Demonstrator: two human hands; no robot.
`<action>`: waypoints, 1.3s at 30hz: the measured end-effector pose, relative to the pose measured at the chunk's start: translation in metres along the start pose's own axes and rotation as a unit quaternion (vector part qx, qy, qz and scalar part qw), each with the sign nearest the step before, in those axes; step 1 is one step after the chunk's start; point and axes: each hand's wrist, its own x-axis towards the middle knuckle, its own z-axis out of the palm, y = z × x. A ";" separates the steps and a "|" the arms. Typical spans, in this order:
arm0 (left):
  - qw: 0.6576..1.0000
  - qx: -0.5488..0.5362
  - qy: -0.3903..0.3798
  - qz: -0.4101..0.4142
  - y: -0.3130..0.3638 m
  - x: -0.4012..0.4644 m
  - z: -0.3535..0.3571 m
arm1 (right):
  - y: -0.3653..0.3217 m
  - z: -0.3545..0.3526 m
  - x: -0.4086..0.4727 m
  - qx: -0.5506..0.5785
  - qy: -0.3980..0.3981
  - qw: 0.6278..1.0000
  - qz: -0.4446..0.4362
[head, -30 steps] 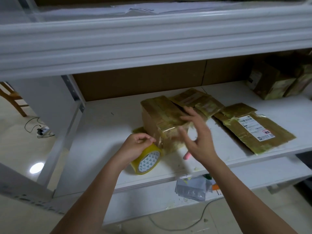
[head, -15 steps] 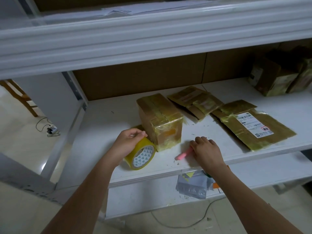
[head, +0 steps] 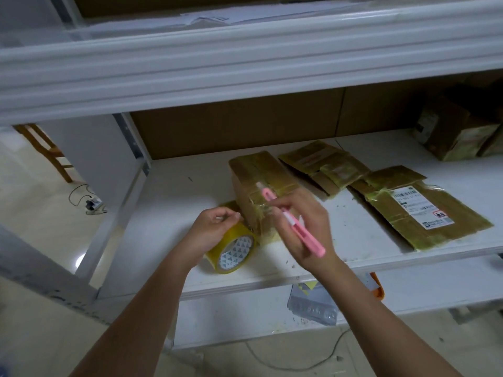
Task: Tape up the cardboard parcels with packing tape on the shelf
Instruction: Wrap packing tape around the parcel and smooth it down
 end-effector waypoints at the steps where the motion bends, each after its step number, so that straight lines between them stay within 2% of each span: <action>1: 1.000 -0.005 -0.003 -0.001 0.000 0.001 0.001 | -0.001 0.007 0.002 0.010 -0.020 1.000 0.007; 4: 1.000 -0.002 -0.008 -0.003 -0.001 0.003 0.000 | 0.004 0.015 0.003 0.044 -0.081 0.995 0.044; 7: 1.000 0.004 -0.015 -0.007 -0.006 0.006 -0.004 | 0.016 0.014 -0.001 0.012 -0.096 0.995 0.034; 13: 0.999 0.003 -0.036 -0.017 -0.018 0.014 -0.006 | 0.021 0.015 -0.001 0.040 -0.132 0.990 0.035; 21: 0.999 0.018 -0.033 -0.002 -0.022 0.027 -0.005 | 0.030 0.023 -0.004 -0.069 -0.234 0.969 -0.033; 25: 0.997 0.057 -0.048 0.010 -0.024 0.031 -0.005 | 0.035 0.023 -0.005 -0.086 -0.266 0.960 -0.028; 27: 0.994 0.101 -0.028 0.014 -0.029 0.034 -0.009 | 0.039 0.017 -0.004 -0.110 -0.286 0.952 -0.021; 29: 0.993 0.116 -0.001 -0.003 -0.032 0.031 -0.019 | 0.040 0.010 -0.002 -0.105 -0.277 0.955 0.007; 33: 0.994 0.112 -0.002 -0.012 -0.032 0.018 -0.029 | 0.033 0.008 0.002 -0.025 -0.231 0.971 0.063; 39: 0.994 0.107 -0.007 -0.013 -0.029 0.008 -0.029 | 0.011 -0.007 -0.008 0.070 -0.118 0.989 0.055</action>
